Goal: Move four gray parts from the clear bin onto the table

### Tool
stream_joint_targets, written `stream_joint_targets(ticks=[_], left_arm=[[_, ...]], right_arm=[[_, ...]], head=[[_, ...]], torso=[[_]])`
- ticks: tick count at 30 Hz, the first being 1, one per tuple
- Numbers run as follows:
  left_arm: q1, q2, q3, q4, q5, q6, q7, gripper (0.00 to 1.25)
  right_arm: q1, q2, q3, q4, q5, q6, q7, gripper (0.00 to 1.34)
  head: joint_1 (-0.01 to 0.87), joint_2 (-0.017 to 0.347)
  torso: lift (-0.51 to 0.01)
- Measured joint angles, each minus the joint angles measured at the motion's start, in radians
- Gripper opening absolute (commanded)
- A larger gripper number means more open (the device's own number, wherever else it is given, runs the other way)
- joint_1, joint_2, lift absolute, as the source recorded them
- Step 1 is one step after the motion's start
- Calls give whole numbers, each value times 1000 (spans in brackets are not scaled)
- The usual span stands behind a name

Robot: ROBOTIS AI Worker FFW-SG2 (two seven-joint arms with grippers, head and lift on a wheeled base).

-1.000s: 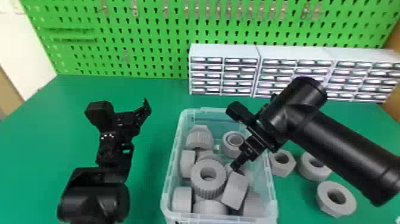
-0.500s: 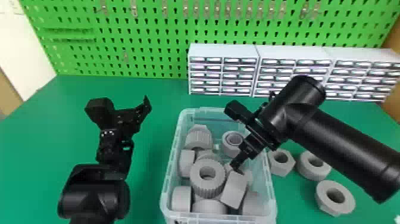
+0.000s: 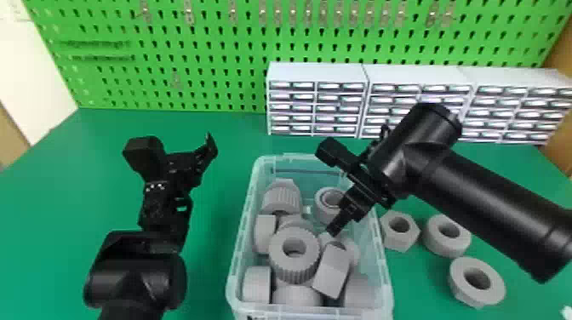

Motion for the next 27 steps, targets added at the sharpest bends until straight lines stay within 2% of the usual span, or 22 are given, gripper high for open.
stream_joint_targets(ticks=[8,27], left_arm=[[-1,0,1,1,4,-7,0,1151],[-11,2,-10,13,8,-10,0,1151]], right_arm=[[3,2,39,22,-31,-18,1,928],[-11,7,61,68,-47,-56,0,940]], head=[[693,72],[693,72]], torso=[[-52],[-52]])
